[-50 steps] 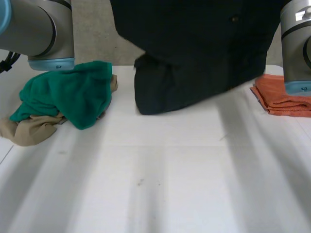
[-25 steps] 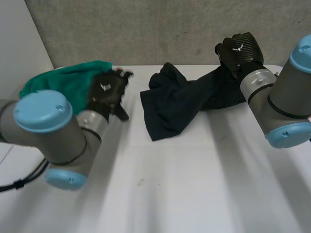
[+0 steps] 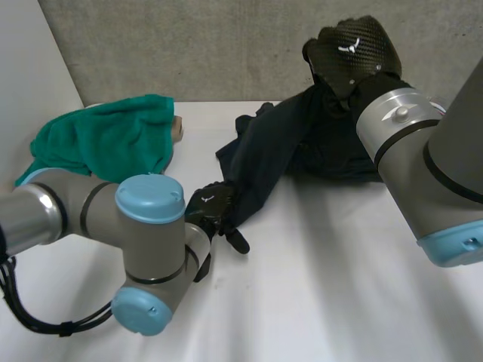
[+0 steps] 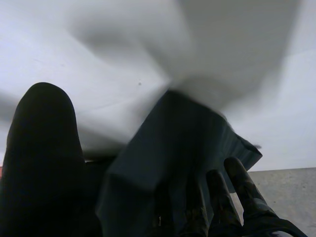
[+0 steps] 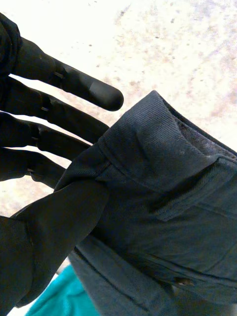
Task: Fold the laundry.
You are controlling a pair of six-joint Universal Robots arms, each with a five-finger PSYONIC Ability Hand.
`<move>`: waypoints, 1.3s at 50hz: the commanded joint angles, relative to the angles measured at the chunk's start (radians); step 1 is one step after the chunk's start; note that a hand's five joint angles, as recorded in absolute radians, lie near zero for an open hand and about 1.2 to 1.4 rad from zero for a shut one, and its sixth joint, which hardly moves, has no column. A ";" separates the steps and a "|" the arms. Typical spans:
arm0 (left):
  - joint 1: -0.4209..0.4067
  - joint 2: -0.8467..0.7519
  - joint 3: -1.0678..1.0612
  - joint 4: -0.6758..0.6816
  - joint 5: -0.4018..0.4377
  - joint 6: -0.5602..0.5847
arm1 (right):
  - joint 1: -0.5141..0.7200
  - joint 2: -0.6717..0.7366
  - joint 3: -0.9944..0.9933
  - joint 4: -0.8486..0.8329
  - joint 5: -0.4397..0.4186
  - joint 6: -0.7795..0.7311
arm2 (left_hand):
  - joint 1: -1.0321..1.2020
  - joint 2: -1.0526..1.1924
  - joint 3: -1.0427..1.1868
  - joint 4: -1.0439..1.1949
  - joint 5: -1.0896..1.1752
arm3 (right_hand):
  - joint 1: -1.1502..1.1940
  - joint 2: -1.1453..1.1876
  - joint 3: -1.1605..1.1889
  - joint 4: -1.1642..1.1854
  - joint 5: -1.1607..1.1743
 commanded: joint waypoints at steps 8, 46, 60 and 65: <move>-0.001 -0.092 0.133 0.067 -0.176 -0.007 | 0.036 -0.104 0.012 0.076 -0.004 0.081 | 0.076 0.049 0.051 0.060 0.065 | 0.259 0.212 0.197 0.194 0.210; 0.004 -0.051 0.182 0.135 -0.083 -0.263 | 0.020 -0.196 0.096 0.074 -0.012 0.141 | 1.171 1.144 1.146 1.155 1.160 | 0.259 0.212 0.197 0.194 0.210; 0.183 0.474 -0.030 -0.174 0.119 0.223 | -0.227 -0.196 0.065 0.180 -0.116 0.006 | 1.171 1.144 1.146 1.155 1.160 | 0.259 0.212 0.197 0.194 0.210; 0.194 0.591 -0.036 -0.362 0.190 0.382 | -0.246 -0.196 0.056 0.232 -0.144 -0.031 | 1.171 1.144 1.146 1.155 1.160 | 0.259 0.212 0.197 0.194 0.210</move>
